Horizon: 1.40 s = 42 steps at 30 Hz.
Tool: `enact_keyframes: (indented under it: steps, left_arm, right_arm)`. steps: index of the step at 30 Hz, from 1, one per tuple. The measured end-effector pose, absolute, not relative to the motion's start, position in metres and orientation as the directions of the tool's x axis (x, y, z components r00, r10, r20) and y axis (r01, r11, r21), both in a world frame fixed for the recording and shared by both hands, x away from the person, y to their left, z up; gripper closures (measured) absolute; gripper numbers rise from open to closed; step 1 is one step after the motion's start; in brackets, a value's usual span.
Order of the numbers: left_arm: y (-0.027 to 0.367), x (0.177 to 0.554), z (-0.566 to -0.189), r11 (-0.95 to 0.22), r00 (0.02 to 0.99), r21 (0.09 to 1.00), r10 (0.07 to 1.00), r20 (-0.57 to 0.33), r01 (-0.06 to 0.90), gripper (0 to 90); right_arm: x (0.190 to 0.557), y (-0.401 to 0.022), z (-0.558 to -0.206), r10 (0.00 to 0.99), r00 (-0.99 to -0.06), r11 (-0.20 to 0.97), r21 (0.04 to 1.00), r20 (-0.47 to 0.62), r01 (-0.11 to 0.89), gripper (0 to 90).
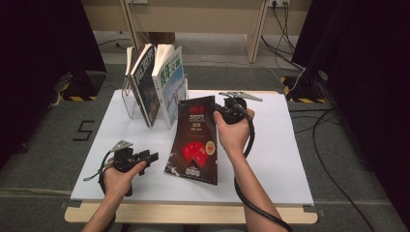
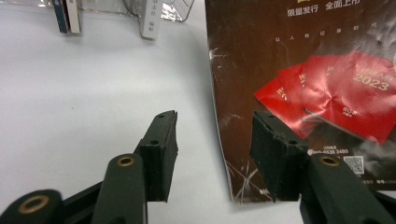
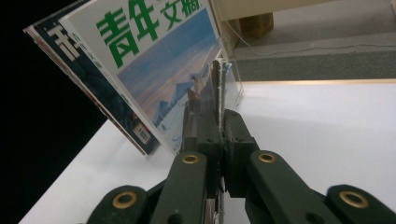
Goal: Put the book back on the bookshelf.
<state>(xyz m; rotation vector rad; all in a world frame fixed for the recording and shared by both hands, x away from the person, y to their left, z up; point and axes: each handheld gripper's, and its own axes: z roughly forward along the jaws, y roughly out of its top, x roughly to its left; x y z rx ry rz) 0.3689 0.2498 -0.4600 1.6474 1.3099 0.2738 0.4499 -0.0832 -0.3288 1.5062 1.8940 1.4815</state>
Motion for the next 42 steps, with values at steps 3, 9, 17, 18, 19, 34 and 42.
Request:
enact_keyframes:
  steps: [3,9,17,18,19,34,42]
  left_arm:
    - [0.25,0.37,-0.455,0.047,0.401,0.795,0.844,-0.356,0.605,48.9]
    - [0.249,0.372,-0.446,0.03,0.414,0.815,0.85,-0.325,0.578,47.8]
    - [0.245,0.377,-0.43,0.019,0.433,0.841,0.851,-0.298,0.541,45.0]
    - [0.244,0.378,-0.427,0.021,0.435,0.844,0.85,-0.297,0.536,44.7]
    - [0.243,0.379,-0.425,0.023,0.437,0.846,0.849,-0.298,0.533,43.9]
    - [0.221,0.392,-0.398,-0.003,0.491,0.868,0.826,-0.278,0.497,40.3]
    - [0.213,0.391,-0.383,-0.033,0.521,0.878,0.815,-0.253,0.477,40.6]
  right_arm:
    - [0.45,-0.081,-0.324,0.847,-0.406,-0.092,0.848,0.342,0.522,87.5]
    - [0.448,-0.076,-0.313,0.845,-0.408,-0.112,0.86,0.346,0.498,87.5]
    - [0.448,-0.068,-0.302,0.845,-0.42,-0.118,0.882,0.331,0.457,87.5]
    - [0.448,-0.067,-0.301,0.845,-0.42,-0.122,0.883,0.333,0.453,87.5]
    - [0.448,-0.065,-0.301,0.843,-0.421,-0.126,0.883,0.335,0.451,87.5]
    - [0.447,-0.058,-0.285,0.849,-0.422,-0.147,0.91,0.317,0.388,87.5]
    - [0.446,-0.047,-0.28,0.866,-0.405,-0.143,0.922,0.293,0.36,87.5]
